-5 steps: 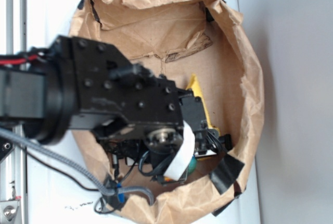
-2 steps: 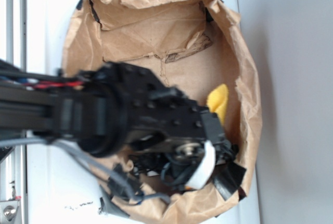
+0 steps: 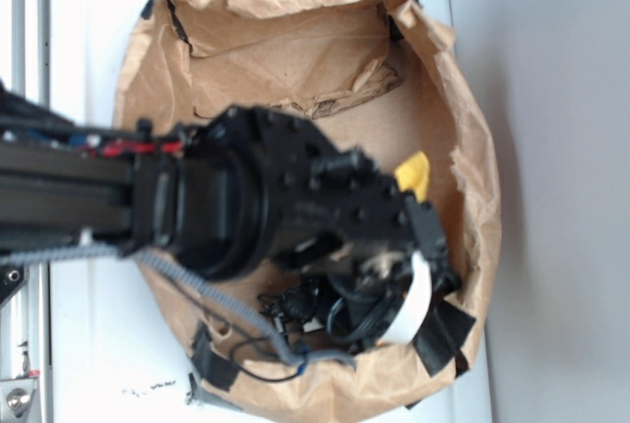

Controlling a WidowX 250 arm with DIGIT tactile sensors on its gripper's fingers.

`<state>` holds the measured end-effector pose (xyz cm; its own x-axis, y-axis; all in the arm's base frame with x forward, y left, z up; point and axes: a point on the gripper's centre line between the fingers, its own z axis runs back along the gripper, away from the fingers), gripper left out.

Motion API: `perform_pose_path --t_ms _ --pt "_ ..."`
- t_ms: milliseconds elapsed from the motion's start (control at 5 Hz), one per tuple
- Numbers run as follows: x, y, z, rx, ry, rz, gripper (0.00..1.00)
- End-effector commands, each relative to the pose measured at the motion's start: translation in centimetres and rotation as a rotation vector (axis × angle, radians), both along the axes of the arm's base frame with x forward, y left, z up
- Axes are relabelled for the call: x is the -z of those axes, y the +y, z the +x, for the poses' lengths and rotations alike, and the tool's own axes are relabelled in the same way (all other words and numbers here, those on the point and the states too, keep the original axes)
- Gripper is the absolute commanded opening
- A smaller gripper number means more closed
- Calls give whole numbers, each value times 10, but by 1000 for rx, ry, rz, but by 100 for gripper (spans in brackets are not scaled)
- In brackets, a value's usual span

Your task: Grab the green ball.

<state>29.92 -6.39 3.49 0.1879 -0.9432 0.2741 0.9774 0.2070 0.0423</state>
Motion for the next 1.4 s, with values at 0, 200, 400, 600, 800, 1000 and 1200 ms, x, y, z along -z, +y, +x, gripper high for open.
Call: perform_pose_path --t_ms 0,200,400,600,800,1000,1200 --pt "-101 34 -28 -288 -36 -111 0" --pt "-125 47 -46 -505 -21 -32 0" --pt "-138 58 -60 -752 -10 96 0" --pt "-150 60 -72 -926 -27 133 0" --pt "-167 80 -63 -1057 130 101 0" --pt "-173 91 -50 -1188 170 86 0" --pt "-171 87 -33 -1198 278 113 0"
